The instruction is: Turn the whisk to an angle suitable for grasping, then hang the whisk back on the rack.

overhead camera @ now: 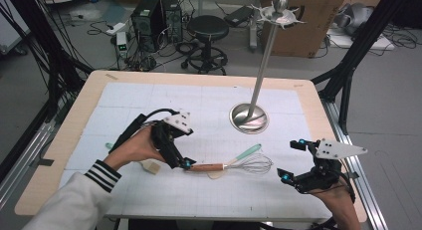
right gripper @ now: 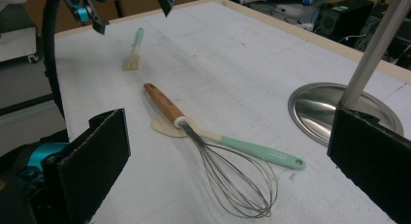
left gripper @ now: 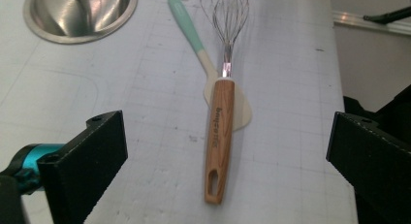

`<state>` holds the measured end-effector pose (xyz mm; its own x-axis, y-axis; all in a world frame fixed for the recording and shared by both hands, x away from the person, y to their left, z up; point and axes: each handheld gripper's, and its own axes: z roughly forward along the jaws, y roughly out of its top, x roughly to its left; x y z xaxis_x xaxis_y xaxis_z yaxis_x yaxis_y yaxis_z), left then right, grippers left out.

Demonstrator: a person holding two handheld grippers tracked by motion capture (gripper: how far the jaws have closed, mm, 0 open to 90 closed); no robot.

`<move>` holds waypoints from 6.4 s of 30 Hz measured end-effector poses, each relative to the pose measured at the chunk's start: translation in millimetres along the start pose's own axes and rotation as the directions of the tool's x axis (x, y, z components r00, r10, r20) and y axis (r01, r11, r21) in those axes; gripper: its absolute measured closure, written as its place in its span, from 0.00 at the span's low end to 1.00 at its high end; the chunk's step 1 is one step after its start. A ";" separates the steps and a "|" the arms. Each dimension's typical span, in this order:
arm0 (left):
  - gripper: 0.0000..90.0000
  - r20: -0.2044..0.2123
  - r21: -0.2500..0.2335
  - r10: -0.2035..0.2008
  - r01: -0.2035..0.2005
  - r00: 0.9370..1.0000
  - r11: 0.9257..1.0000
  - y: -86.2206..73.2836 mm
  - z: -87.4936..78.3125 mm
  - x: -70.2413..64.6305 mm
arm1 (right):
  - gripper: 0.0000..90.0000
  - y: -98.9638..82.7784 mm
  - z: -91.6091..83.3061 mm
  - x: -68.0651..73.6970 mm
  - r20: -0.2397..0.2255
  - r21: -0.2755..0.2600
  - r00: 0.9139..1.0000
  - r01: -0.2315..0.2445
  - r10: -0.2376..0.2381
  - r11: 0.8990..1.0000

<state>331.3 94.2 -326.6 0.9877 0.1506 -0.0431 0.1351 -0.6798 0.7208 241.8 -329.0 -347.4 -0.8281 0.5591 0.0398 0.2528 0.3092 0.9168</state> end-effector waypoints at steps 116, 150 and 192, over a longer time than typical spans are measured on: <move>0.02 -0.243 -0.345 -0.246 0.153 0.938 0.926 -169.4 -104.9 0.4 | 0.00 75.4 176.8 17.7 -0.380 0.501 0.908 0.364 -0.178 0.785; 0.02 -0.243 -0.334 -0.247 0.158 0.938 0.929 -169.5 -103.4 0.5 | 0.17 39.2 224.7 36.0 -0.424 0.640 0.900 0.380 -0.105 0.668; 0.02 -0.247 -0.334 -0.249 0.159 0.936 0.929 -168.9 -102.7 0.4 | 0.75 36.5 229.2 48.0 -0.454 0.659 0.863 0.493 -0.221 0.568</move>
<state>300.8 282.8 -377.4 0.8717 0.4876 -0.0487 0.2560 -0.3684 0.8937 326.0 -114.6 -403.1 -0.9978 0.0646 0.0125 0.0655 0.9582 0.2786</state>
